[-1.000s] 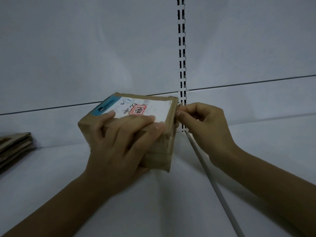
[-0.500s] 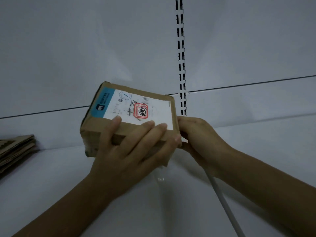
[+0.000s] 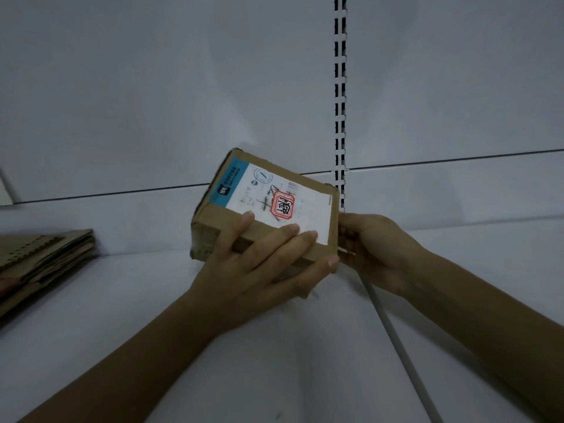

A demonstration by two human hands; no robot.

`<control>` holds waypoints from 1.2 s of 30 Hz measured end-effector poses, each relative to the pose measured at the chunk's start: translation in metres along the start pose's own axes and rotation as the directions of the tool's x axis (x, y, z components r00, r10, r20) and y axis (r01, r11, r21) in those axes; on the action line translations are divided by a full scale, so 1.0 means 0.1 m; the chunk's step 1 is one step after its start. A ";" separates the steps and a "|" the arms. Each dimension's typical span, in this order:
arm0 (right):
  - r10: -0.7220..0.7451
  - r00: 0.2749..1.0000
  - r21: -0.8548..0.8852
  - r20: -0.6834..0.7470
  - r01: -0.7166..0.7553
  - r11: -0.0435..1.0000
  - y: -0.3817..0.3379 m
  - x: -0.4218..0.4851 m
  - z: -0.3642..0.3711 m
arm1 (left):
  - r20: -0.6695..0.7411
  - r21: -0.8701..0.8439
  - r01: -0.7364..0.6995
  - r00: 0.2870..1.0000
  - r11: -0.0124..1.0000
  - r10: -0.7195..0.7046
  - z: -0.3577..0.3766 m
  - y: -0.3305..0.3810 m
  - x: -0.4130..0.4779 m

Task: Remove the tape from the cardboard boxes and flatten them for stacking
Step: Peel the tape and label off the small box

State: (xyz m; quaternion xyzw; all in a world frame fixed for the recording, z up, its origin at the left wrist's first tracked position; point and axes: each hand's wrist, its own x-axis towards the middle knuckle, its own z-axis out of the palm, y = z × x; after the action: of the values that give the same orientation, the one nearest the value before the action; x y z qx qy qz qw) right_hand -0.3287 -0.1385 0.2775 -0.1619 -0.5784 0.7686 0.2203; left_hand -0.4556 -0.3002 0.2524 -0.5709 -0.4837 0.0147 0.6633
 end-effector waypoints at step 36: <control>-0.581 0.813 -0.655 0.045 0.463 0.597 -0.01 -0.06 -0.03 | 0.199 -0.169 0.403 0.908 0.900 -0.369 -0.09 -0.20 0.07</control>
State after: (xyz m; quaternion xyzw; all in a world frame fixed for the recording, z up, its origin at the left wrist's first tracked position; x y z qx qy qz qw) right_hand -0.3221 -0.1392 0.2775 -0.1158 -0.8040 0.4082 0.4165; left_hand -0.4567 -0.3097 0.2732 -0.5260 -0.6385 -0.1213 0.5485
